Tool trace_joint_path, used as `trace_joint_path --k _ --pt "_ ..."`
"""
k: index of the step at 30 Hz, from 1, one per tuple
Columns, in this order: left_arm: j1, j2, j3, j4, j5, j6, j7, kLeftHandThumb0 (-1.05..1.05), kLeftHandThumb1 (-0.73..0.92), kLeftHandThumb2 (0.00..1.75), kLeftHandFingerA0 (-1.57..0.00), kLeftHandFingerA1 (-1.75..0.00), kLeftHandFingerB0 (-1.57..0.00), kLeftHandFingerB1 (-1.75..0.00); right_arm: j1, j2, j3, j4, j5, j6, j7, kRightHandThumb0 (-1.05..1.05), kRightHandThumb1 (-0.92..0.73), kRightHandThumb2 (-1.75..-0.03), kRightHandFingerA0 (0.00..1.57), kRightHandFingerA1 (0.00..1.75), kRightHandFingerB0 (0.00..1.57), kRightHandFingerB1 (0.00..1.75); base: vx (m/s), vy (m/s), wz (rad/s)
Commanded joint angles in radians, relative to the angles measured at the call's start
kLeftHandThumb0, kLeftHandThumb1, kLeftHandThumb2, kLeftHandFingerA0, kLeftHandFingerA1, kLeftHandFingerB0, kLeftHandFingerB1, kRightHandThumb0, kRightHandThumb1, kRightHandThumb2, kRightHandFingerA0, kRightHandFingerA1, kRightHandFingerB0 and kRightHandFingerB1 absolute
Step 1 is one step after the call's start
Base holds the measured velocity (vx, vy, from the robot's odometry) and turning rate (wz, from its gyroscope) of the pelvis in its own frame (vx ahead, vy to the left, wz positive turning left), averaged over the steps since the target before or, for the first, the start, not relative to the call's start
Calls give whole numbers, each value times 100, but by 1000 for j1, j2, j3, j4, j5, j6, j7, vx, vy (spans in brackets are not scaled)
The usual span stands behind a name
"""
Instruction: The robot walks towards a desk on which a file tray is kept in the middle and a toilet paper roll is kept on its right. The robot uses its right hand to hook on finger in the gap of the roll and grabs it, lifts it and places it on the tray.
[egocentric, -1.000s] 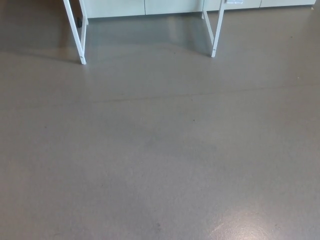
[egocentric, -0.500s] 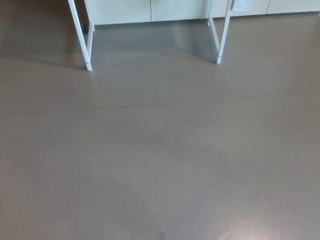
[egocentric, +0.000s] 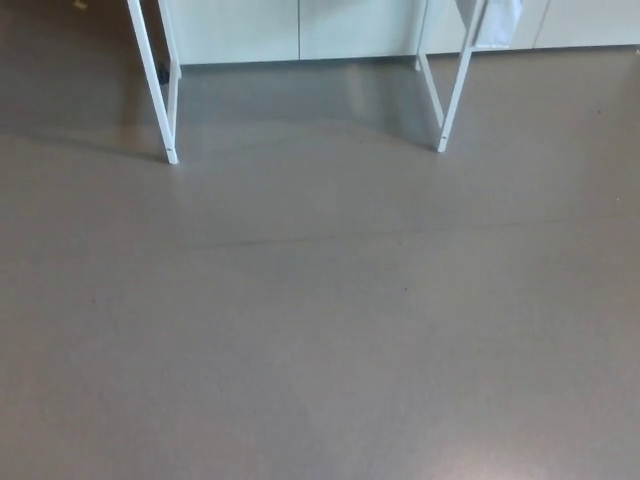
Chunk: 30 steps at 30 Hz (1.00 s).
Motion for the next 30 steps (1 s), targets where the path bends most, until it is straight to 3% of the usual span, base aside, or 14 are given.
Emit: trace_joint_path --k 1,10,20,30 --pt "-9 8 0 -3 7 15 -6 -23 72 119 -8 -54 -8 -51 -5 -10 -5 2 2 -7 -5 -74 -72 -63 20 40 3 23 338 -245 24" --pt "-16 11 -1 -3 10 17 -8 -23 72 119 -8 -54 -8 -51 -3 -6 -7 4 4 -9 -7 -74 -72 -63 20 40 3 23 317 -177 12" --pt "-9 21 6 -2 7 14 -11 -23 72 119 -8 -54 -8 -51 -11 4 -2 4 -1 -8 -9 -74 -72 -63 20 40 3 23 445 138 -31" --pt "-8 24 8 -8 7 13 -12 -23 72 119 -8 -54 -8 -51 -8 7 -3 4 2 -12 -11 -74 -72 -63 20 40 3 23 395 65 7"
